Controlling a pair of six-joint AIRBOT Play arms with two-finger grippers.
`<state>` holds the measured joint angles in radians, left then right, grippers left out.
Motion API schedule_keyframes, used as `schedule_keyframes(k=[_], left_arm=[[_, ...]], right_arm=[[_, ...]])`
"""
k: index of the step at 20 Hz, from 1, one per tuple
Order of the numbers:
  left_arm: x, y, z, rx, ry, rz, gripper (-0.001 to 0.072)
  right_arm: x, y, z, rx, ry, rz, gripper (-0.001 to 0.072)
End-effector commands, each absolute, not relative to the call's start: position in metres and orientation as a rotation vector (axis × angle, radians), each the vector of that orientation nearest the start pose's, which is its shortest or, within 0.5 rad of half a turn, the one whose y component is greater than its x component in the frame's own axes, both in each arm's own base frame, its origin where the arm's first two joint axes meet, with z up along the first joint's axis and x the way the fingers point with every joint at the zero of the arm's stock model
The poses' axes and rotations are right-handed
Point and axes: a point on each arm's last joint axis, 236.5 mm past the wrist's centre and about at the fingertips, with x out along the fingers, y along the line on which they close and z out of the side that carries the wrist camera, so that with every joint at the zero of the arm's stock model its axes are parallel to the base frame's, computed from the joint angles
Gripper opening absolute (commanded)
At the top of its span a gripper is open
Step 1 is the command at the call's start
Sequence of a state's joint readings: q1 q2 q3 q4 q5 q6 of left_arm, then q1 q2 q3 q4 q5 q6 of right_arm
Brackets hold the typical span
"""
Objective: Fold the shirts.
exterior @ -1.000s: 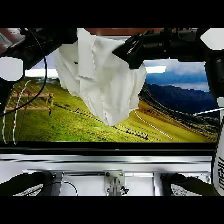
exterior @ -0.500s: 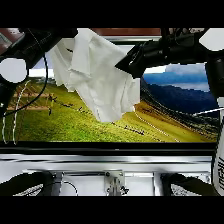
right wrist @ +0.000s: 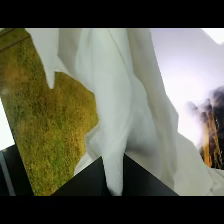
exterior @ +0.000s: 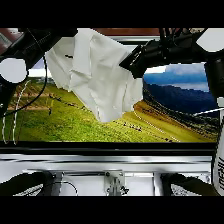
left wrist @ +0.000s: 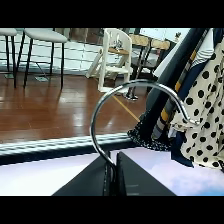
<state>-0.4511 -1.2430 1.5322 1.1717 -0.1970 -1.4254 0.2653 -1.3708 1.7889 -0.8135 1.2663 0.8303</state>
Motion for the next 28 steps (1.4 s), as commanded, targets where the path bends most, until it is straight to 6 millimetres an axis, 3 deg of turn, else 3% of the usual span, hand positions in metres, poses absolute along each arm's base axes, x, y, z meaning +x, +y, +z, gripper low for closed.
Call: schedule_keyframes(k=[1,2,4,8,9,10,11,14,17,20,23,25,28], left_arm=[[0.467,-0.248,0.378,-0.257,-0.042,-0.54,0.0066],[0.467,-0.247,0.379,-0.228,-0.051,-0.539,0.0124],[0.466,-0.247,0.38,-0.156,-0.074,-0.537,0.0408],[0.459,-0.246,0.385,-0.068,-0.097,-0.539,0.0434],[0.457,-0.244,0.387,-0.013,-0.108,-0.537,0.0478],[0.454,-0.241,0.389,0.028,-0.116,-0.535,0.0631],[0.452,-0.236,0.39,0.04,-0.111,-0.53,0.0679],[0.443,-0.221,0.393,0.055,-0.08,-0.525,0.0678],[0.425,-0.211,0.416,0.057,-0.125,-0.518,0.0678],[0.396,-0.198,0.45,0.047,-0.198,-0.514,0.0674],[0.364,-0.185,0.481,0.037,-0.271,-0.509,0.0672],[0.348,-0.178,0.494,0.032,-0.304,-0.508,0.0672],[0.342,-0.178,0.493,0.039,-0.291,-0.518,0.0671]], right_arm=[[0.397,0.263,0.261,-0.246,0.514,1.054,0.0069],[0.398,0.263,0.262,-0.244,0.51,1.051,0.0068],[0.404,0.263,0.268,-0.236,0.479,1.029,0.0067],[0.413,0.266,0.301,-0.187,0.357,0.995,0.0067],[0.413,0.265,0.309,-0.187,0.329,0.983,0.0067],[0.413,0.263,0.318,-0.189,0.298,0.969,0.0067],[0.413,0.26,0.327,-0.191,0.27,0.955,0.0067],[0.409,0.255,0.351,-0.188,0.201,0.921,0.0067],[0.416,0.238,0.356,-0.23,0.19,0.833,0.0067],[0.434,0.201,0.368,-0.232,0.184,0.646,0.0067],[0.441,0.145,0.395,-0.249,0.136,0.416,0.0068],[0.434,0.102,0.413,-0.22,0.124,0.274,0.0067],[0.409,0.036,0.437,-0.175,0.109,0.077,0.0067]])
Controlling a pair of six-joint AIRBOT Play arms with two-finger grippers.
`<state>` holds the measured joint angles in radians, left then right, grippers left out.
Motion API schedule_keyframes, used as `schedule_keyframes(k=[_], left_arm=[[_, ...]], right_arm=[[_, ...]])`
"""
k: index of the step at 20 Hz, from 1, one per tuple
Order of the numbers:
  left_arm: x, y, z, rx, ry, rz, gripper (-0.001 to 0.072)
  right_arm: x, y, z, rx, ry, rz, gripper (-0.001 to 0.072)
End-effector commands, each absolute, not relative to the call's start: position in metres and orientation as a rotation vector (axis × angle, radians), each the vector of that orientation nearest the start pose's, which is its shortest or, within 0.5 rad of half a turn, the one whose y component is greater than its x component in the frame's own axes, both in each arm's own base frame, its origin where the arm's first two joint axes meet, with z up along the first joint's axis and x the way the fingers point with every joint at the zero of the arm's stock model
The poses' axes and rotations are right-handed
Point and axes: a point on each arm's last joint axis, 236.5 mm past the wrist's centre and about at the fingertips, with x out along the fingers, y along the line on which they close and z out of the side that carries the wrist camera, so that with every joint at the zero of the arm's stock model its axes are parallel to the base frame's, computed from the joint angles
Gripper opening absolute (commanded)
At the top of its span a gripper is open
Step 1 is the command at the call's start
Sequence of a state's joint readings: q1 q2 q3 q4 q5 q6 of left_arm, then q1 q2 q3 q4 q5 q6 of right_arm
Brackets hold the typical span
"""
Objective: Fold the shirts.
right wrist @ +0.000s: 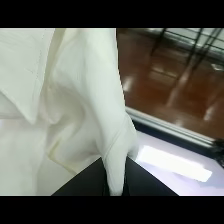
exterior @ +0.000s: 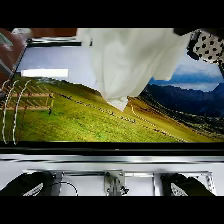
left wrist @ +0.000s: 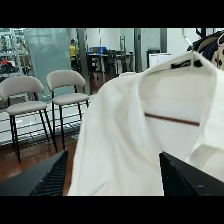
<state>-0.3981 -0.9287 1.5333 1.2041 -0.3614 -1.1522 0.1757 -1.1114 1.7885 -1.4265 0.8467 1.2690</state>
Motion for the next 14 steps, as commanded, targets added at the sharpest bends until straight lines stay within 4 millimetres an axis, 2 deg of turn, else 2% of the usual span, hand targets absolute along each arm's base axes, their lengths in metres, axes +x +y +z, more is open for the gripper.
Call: schedule_keyframes(k=[1,5,11,14], left_arm=[[0.344,-0.18,0.489,0.044,-0.273,-0.525,0.0672],[0.352,-0.186,0.473,0.052,-0.224,-0.537,0.0672],[0.359,-0.189,0.466,0.054,-0.206,-0.538,0.0671],[0.359,-0.189,0.465,0.054,-0.204,-0.539,0.0671]], right_arm=[[0.4,0.018,0.441,-0.174,0.112,0.022,0.0068],[0.353,-0.055,0.446,-0.197,0.169,-0.223,0.0068],[0.285,-0.134,0.456,-0.23,0.21,-0.542,0.0068],[0.253,-0.18,0.452,-0.25,0.273,-0.738,0.0068]])
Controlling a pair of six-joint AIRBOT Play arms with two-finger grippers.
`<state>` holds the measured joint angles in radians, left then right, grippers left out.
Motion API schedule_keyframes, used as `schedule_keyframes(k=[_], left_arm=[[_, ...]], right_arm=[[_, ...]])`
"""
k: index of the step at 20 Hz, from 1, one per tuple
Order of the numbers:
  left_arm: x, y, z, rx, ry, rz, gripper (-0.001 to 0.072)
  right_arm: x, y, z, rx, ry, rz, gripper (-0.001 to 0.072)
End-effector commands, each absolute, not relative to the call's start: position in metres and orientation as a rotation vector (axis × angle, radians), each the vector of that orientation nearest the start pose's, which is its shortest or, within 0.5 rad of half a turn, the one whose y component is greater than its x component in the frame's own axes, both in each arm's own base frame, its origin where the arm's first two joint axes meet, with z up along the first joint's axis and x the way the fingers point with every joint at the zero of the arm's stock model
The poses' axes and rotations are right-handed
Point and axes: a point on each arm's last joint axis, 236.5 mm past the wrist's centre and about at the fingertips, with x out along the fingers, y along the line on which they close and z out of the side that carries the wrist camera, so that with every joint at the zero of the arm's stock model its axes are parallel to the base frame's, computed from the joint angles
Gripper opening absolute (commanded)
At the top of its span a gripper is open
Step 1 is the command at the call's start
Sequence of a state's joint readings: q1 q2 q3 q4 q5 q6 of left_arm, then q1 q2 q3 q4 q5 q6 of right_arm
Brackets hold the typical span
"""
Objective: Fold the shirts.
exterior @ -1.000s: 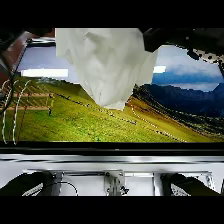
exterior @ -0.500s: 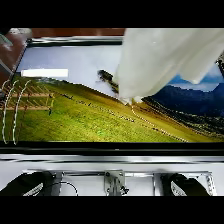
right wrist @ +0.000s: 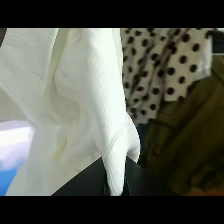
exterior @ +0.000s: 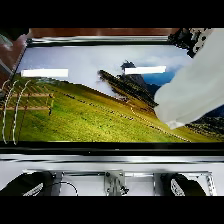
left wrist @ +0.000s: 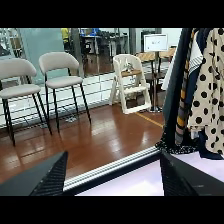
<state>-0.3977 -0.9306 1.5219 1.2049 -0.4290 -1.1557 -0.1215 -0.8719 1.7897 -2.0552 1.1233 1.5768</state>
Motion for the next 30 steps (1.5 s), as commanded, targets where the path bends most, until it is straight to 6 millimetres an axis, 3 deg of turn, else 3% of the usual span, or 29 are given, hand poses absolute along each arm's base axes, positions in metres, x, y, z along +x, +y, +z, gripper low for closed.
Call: schedule_keyframes(k=[1,5,10,13,20,27,30], left_arm=[[0.359,-0.189,0.465,0.054,-0.204,-0.539,0.0671],[0.359,-0.189,0.465,0.054,-0.204,-0.539,0.0671],[0.359,-0.189,0.465,0.055,-0.204,-0.539,0.0672],[0.359,-0.189,0.465,0.054,-0.205,-0.538,0.0671],[0.359,-0.189,0.465,0.053,-0.205,-0.539,0.0671],[0.352,-0.188,0.47,-0.038,-0.19,-0.552,0.0672],[0.344,-0.191,0.459,-0.018,-0.133,-0.577,0.0672]], right_arm=[[0.244,-0.192,0.451,-0.235,0.278,-0.783,0.0068],[0.227,-0.237,0.442,-0.14,0.289,-0.95,0.0068],[0.236,-0.286,0.417,-0.094,0.345,-1.066,0.0069],[0.237,-0.307,0.422,-0.09,0.293,-1.115,0.0069],[0.179,-0.372,0.407,-0.006,0.296,-1.331,0.0069],[0.148,-0.415,0.407,-0.004,0.237,-1.428,0.0069],[0.137,-0.425,0.423,-0.004,0.151,-1.459,0.0069]])
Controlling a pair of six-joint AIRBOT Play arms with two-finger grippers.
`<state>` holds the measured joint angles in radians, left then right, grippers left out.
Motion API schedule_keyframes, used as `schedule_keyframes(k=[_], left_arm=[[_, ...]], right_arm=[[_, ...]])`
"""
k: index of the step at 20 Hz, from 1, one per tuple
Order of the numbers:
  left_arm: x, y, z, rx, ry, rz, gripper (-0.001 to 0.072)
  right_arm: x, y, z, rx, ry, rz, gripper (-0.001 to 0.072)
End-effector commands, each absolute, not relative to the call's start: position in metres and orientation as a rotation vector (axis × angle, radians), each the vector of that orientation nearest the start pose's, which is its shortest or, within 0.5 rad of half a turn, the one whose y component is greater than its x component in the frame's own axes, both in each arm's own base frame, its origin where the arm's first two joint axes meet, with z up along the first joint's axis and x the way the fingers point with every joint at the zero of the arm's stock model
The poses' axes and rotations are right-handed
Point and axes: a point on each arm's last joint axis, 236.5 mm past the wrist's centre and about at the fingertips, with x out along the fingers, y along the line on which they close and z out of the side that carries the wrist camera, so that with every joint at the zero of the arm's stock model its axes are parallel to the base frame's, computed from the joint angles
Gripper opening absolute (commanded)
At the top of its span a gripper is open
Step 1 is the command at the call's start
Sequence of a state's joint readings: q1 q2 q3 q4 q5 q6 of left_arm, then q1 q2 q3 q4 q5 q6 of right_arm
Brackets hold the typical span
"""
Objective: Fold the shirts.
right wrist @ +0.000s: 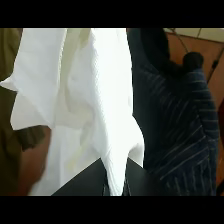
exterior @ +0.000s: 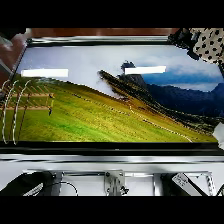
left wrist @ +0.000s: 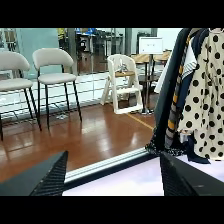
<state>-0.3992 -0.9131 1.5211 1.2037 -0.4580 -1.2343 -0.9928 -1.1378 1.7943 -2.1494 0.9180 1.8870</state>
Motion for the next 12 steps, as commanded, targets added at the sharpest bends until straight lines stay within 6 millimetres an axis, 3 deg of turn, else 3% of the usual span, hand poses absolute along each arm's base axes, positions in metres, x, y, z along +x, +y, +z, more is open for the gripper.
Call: schedule_keyframes(k=[1,6,12], left_arm=[[0.342,-0.193,0.452,-0.011,-0.102,-0.589,0.0672],[0.332,-0.206,0.421,-0.036,0.051,-0.647,0.0672],[0.321,-0.223,0.421,-0.035,0.053,-0.7,0.0672]], right_arm=[[0.133,-0.428,0.43,0.001,0.121,-1.473,0.0068],[0.134,-0.44,0.468,-0.012,0.019,-1.486,0.0068],[0.148,-0.448,0.482,-0.054,-0.043,-1.443,0.0068]])
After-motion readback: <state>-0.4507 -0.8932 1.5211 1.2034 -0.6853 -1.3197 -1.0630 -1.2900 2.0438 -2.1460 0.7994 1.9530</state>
